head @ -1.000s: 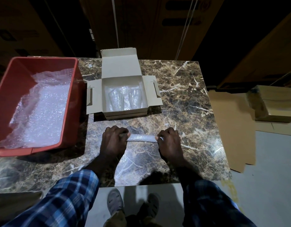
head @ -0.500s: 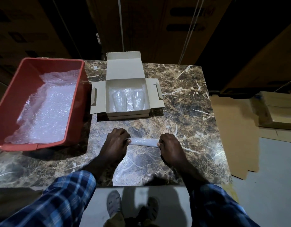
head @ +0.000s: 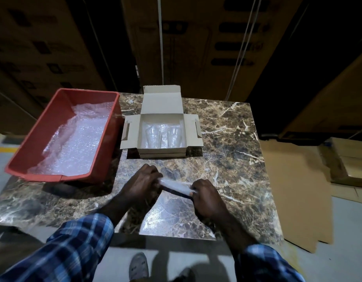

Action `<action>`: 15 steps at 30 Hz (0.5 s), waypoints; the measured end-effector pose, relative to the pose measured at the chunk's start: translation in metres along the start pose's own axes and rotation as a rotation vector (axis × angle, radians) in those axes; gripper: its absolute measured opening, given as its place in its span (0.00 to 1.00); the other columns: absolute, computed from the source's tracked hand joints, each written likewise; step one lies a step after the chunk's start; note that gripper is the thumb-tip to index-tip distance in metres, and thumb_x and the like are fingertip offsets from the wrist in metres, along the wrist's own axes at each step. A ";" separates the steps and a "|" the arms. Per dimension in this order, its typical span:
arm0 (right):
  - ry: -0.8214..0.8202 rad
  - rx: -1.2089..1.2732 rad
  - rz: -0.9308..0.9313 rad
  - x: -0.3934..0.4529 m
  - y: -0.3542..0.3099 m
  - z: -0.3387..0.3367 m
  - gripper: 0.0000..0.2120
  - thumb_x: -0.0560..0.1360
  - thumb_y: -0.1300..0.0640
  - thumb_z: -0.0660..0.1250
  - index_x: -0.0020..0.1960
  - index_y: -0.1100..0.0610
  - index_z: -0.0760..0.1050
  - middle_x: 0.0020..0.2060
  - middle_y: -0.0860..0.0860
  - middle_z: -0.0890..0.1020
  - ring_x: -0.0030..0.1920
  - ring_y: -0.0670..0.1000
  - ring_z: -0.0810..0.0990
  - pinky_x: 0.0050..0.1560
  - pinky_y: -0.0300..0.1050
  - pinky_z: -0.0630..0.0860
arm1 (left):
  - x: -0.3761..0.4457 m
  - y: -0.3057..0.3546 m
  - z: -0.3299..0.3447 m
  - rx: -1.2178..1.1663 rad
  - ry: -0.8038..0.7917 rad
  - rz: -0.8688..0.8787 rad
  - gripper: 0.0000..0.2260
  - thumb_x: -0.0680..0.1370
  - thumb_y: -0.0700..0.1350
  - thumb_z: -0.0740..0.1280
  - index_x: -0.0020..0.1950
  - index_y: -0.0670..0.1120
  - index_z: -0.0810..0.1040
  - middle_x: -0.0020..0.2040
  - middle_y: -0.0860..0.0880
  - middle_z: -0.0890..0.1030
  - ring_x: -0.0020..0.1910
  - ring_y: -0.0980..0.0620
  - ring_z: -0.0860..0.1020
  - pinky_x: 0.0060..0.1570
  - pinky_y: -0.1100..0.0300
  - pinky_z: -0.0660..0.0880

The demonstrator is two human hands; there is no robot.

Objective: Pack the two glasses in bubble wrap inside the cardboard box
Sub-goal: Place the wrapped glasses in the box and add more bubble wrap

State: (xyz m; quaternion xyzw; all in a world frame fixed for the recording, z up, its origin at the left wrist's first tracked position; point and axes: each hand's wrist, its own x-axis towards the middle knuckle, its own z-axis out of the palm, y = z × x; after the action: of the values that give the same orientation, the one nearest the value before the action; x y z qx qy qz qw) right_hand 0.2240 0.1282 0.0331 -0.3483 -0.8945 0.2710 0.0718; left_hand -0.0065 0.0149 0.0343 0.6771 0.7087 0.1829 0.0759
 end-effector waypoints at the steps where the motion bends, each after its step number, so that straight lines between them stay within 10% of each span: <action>1: 0.012 -0.004 -0.028 0.001 -0.005 -0.004 0.06 0.78 0.62 0.64 0.53 0.59 0.78 0.50 0.53 0.80 0.52 0.52 0.74 0.47 0.41 0.64 | 0.004 0.000 -0.010 0.024 0.009 0.009 0.21 0.59 0.32 0.82 0.50 0.41 0.85 0.46 0.44 0.82 0.44 0.43 0.80 0.44 0.63 0.72; 6: 0.157 0.004 -0.090 0.019 -0.037 -0.030 0.01 0.73 0.64 0.67 0.44 0.60 0.76 0.40 0.55 0.78 0.39 0.54 0.74 0.40 0.42 0.63 | 0.051 -0.011 -0.064 0.104 0.130 0.143 0.12 0.73 0.38 0.64 0.50 0.40 0.84 0.47 0.42 0.82 0.46 0.41 0.79 0.47 0.59 0.69; 15: 0.301 0.022 0.069 0.073 -0.089 -0.060 0.07 0.76 0.58 0.67 0.49 0.62 0.78 0.46 0.56 0.81 0.45 0.54 0.74 0.44 0.46 0.69 | 0.150 -0.045 -0.108 0.223 0.088 0.194 0.14 0.72 0.29 0.72 0.53 0.43 0.84 0.51 0.44 0.84 0.51 0.44 0.78 0.46 0.50 0.78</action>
State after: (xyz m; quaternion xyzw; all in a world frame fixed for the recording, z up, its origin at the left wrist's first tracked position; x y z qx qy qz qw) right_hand 0.1365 0.1478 0.1268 -0.4149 -0.8579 0.2279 0.1996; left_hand -0.0972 0.1455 0.1387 0.7379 0.6586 0.1391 -0.0488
